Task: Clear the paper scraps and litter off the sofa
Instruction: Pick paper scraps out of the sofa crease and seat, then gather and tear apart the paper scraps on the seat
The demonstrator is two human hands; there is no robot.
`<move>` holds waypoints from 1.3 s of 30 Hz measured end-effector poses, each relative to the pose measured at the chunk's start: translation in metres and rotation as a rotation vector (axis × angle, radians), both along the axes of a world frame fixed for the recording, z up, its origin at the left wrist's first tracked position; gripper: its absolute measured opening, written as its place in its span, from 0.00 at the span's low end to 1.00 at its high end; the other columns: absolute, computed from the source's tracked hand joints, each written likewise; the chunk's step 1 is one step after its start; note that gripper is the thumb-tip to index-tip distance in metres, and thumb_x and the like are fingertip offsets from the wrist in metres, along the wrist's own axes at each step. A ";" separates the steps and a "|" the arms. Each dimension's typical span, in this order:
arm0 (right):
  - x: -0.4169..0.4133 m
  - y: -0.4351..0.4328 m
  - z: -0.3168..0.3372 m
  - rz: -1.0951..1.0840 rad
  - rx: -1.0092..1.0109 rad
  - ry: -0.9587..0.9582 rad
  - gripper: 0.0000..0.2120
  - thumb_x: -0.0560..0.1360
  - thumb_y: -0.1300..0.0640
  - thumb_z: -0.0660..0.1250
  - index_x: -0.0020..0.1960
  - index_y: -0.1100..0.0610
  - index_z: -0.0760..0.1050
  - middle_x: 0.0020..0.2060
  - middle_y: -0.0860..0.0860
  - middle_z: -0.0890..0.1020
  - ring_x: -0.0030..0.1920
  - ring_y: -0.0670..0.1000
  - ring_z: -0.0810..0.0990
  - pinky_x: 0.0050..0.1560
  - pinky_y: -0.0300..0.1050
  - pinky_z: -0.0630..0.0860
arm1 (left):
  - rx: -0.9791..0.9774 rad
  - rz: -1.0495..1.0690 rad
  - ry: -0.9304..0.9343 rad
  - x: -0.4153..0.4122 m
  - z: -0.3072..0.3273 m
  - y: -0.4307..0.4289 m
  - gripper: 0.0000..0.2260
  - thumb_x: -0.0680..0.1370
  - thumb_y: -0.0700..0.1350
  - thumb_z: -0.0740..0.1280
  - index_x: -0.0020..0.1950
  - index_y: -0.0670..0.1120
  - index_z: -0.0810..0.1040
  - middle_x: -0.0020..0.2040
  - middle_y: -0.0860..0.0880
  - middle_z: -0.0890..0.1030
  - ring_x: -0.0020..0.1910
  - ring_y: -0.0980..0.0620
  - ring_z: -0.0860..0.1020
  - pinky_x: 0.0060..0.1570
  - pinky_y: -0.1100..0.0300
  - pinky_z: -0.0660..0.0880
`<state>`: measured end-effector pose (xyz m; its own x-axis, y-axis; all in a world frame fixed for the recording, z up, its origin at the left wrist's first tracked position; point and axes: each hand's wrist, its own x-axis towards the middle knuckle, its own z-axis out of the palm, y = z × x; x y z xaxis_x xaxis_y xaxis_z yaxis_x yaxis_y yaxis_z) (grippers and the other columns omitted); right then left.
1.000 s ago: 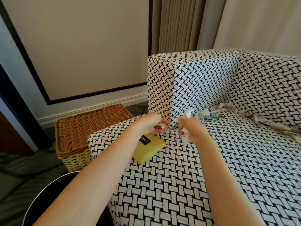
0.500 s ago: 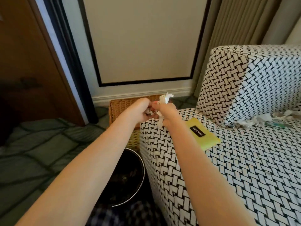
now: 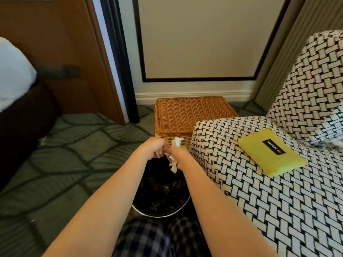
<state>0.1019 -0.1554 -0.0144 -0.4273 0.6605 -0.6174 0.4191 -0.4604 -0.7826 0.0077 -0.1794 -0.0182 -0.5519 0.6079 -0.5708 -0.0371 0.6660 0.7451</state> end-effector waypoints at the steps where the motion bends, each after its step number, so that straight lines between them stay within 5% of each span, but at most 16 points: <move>1: -0.002 -0.001 -0.009 0.001 -0.047 -0.017 0.24 0.71 0.59 0.70 0.63 0.67 0.69 0.45 0.58 0.77 0.43 0.54 0.75 0.41 0.46 0.71 | -0.040 -0.021 0.057 -0.002 -0.005 -0.003 0.12 0.78 0.39 0.60 0.36 0.36 0.73 0.15 0.46 0.70 0.28 0.45 0.73 0.54 0.48 0.76; 3: -0.004 -0.007 -0.017 0.049 -0.113 -0.045 0.23 0.74 0.58 0.68 0.65 0.65 0.68 0.39 0.55 0.74 0.35 0.52 0.73 0.32 0.44 0.70 | -0.123 -0.081 0.080 -0.001 -0.005 -0.013 0.11 0.79 0.42 0.60 0.49 0.35 0.76 0.19 0.45 0.76 0.30 0.46 0.75 0.47 0.49 0.75; 4: -0.003 -0.011 -0.016 0.092 -0.148 -0.050 0.22 0.75 0.57 0.66 0.66 0.63 0.67 0.39 0.54 0.74 0.36 0.52 0.74 0.32 0.43 0.72 | -0.166 -0.113 0.064 0.001 -0.004 -0.017 0.13 0.79 0.44 0.58 0.57 0.36 0.74 0.29 0.43 0.81 0.36 0.45 0.77 0.47 0.51 0.73; 6: 0.001 -0.018 -0.012 0.144 -0.176 -0.059 0.23 0.77 0.57 0.63 0.69 0.62 0.65 0.47 0.56 0.74 0.48 0.55 0.75 0.52 0.48 0.75 | -0.214 -0.175 0.055 0.002 -0.002 -0.020 0.16 0.79 0.46 0.58 0.64 0.40 0.71 0.54 0.42 0.79 0.52 0.44 0.74 0.49 0.48 0.69; 8: 0.006 -0.016 -0.013 0.180 -0.174 -0.086 0.24 0.76 0.57 0.63 0.70 0.61 0.62 0.57 0.58 0.72 0.58 0.57 0.72 0.66 0.56 0.65 | -0.236 -0.225 0.144 0.001 0.001 -0.019 0.16 0.78 0.45 0.61 0.63 0.41 0.74 0.60 0.44 0.77 0.53 0.45 0.71 0.49 0.49 0.69; 11: 0.013 -0.007 -0.008 0.192 -0.160 -0.107 0.29 0.76 0.59 0.63 0.73 0.61 0.55 0.71 0.59 0.60 0.71 0.62 0.58 0.68 0.62 0.58 | -0.218 -0.246 0.227 0.001 0.007 -0.012 0.09 0.77 0.39 0.64 0.57 0.41 0.77 0.53 0.46 0.77 0.50 0.48 0.74 0.48 0.54 0.70; 13: 0.017 -0.002 0.004 0.199 -0.153 -0.092 0.28 0.77 0.60 0.61 0.73 0.61 0.55 0.73 0.59 0.58 0.72 0.62 0.56 0.68 0.60 0.59 | -0.197 -0.217 0.151 0.004 0.014 -0.006 0.03 0.78 0.37 0.63 0.49 0.43 0.75 0.51 0.46 0.78 0.52 0.49 0.78 0.48 0.57 0.70; 15: 0.021 0.002 0.015 0.186 -0.113 -0.076 0.25 0.77 0.61 0.60 0.72 0.60 0.58 0.71 0.58 0.61 0.71 0.60 0.60 0.67 0.57 0.62 | -0.176 -0.159 0.073 0.008 0.024 -0.001 0.07 0.80 0.37 0.59 0.43 0.43 0.72 0.44 0.47 0.80 0.52 0.48 0.80 0.45 0.58 0.71; 18: 0.028 0.014 0.037 0.146 -0.073 0.035 0.09 0.76 0.67 0.59 0.56 0.62 0.69 0.46 0.55 0.74 0.45 0.53 0.74 0.52 0.49 0.70 | -0.099 -0.178 0.033 0.016 0.038 0.007 0.07 0.81 0.37 0.58 0.54 0.40 0.74 0.29 0.49 0.82 0.38 0.50 0.82 0.50 0.55 0.74; 20: 0.038 0.022 0.059 0.102 -0.034 0.106 0.05 0.77 0.69 0.56 0.43 0.62 0.66 0.37 0.53 0.72 0.36 0.49 0.71 0.50 0.46 0.72 | -0.032 -0.228 0.019 0.026 0.055 0.009 0.12 0.82 0.38 0.55 0.62 0.38 0.73 0.44 0.44 0.85 0.48 0.47 0.82 0.55 0.55 0.73; 22: 0.051 0.032 0.084 0.066 0.023 0.175 0.07 0.77 0.71 0.55 0.44 0.62 0.67 0.48 0.56 0.75 0.43 0.50 0.76 0.50 0.46 0.75 | 0.060 -0.292 0.040 0.037 0.074 0.013 0.12 0.80 0.37 0.59 0.62 0.38 0.73 0.54 0.42 0.81 0.55 0.47 0.80 0.54 0.57 0.74; 25: 0.083 0.054 0.115 -0.075 0.216 0.183 0.11 0.78 0.68 0.57 0.59 0.66 0.70 0.63 0.58 0.71 0.58 0.55 0.76 0.53 0.45 0.77 | 0.199 -0.391 0.028 0.062 0.105 0.023 0.15 0.78 0.36 0.62 0.64 0.37 0.71 0.54 0.44 0.81 0.51 0.50 0.80 0.55 0.58 0.75; 32: 0.195 0.088 0.136 -0.391 0.317 0.174 0.15 0.79 0.67 0.57 0.64 0.69 0.69 0.60 0.64 0.75 0.60 0.59 0.77 0.53 0.46 0.75 | 0.380 -0.686 -0.001 0.142 0.143 0.065 0.14 0.76 0.36 0.64 0.62 0.38 0.72 0.46 0.46 0.82 0.42 0.54 0.81 0.45 0.64 0.79; 39: 0.272 0.107 0.120 -0.613 0.278 0.007 0.12 0.77 0.65 0.61 0.59 0.67 0.74 0.44 0.59 0.81 0.43 0.53 0.81 0.48 0.44 0.78 | 0.493 -0.779 0.042 0.242 0.135 0.099 0.07 0.74 0.36 0.69 0.50 0.42 0.80 0.45 0.45 0.81 0.36 0.58 0.81 0.38 0.68 0.79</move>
